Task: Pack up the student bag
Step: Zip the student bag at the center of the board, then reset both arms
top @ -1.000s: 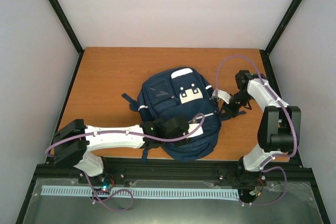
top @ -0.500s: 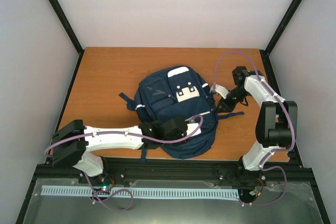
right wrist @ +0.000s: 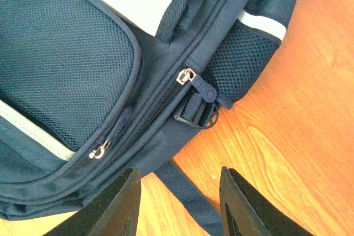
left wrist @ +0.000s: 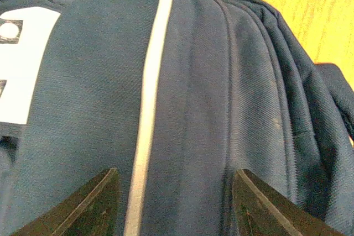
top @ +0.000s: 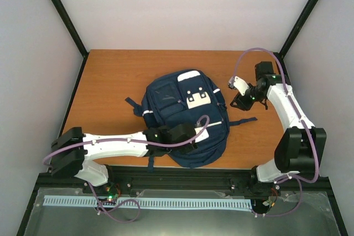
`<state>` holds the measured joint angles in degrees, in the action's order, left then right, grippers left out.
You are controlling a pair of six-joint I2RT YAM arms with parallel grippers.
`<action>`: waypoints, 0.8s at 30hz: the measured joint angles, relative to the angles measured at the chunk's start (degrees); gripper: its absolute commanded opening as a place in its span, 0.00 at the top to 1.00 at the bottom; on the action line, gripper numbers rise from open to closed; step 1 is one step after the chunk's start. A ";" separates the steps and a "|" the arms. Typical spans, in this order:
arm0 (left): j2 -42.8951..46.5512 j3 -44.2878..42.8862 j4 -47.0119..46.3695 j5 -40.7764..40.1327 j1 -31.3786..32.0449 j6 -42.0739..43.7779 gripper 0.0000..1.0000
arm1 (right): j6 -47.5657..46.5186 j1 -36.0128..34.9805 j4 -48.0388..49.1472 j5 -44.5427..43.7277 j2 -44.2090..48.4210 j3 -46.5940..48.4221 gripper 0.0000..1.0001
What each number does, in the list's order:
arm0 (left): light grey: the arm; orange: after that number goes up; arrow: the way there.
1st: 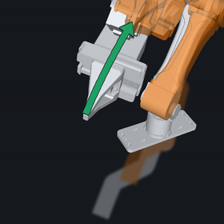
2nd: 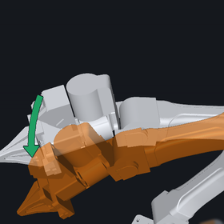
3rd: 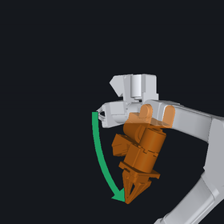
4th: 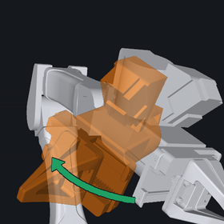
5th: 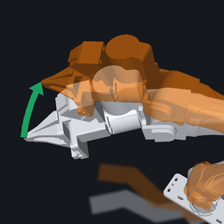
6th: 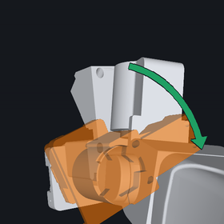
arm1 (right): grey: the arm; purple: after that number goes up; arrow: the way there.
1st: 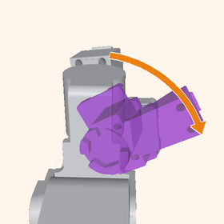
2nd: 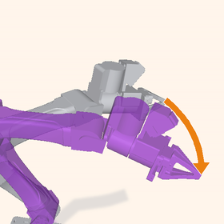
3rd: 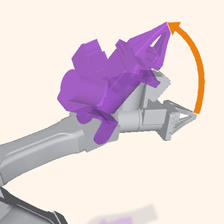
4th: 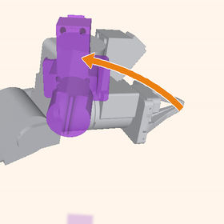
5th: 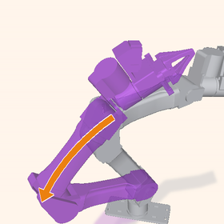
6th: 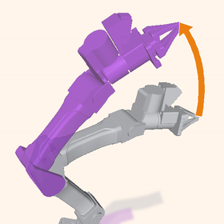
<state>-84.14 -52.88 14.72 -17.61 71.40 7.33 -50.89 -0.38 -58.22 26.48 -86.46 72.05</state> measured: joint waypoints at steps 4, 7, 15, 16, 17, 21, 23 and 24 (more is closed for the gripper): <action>4.28 -0.04 1.55 -1.05 -1.73 -1.57 0.00 | 1.70 0.02 0.07 0.00 2.91 0.00 0.53; 9.46 -0.44 2.91 -2.51 -4.83 -3.32 0.00 | 4.11 0.02 0.44 0.02 6.47 0.26 0.43; 15.34 -8.55 11.56 -17.11 -15.08 -14.58 0.00 | 16.72 0.02 10.08 -2.45 18.53 1.84 0.00; 15.61 -9.35 12.85 -18.45 -16.87 -15.96 0.00 | 18.75 0.04 11.65 -3.17 19.50 1.86 0.00; 16.04 -9.53 13.62 -19.30 -18.36 -16.81 0.00 | 21.03 0.04 13.40 -3.80 20.31 1.97 0.00; 19.61 -7.65 14.93 -19.91 -26.21 -19.06 0.00 | 28.28 0.09 19.23 -3.43 20.76 0.68 0.00; 21.14 -5.90 14.84 -19.15 -30.12 -19.56 0.00 | 31.89 0.09 23.85 -2.73 21.55 -4.00 0.00; 21.70 -4.85 14.64 -18.43 -32.37 -19.93 0.00 | 33.79 0.09 26.10 -2.58 22.18 -7.37 0.00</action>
<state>-62.43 -57.74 29.36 -36.03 39.03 -12.60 -17.10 -0.30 -32.12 23.90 -64.27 64.69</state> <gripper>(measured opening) 0.998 1.000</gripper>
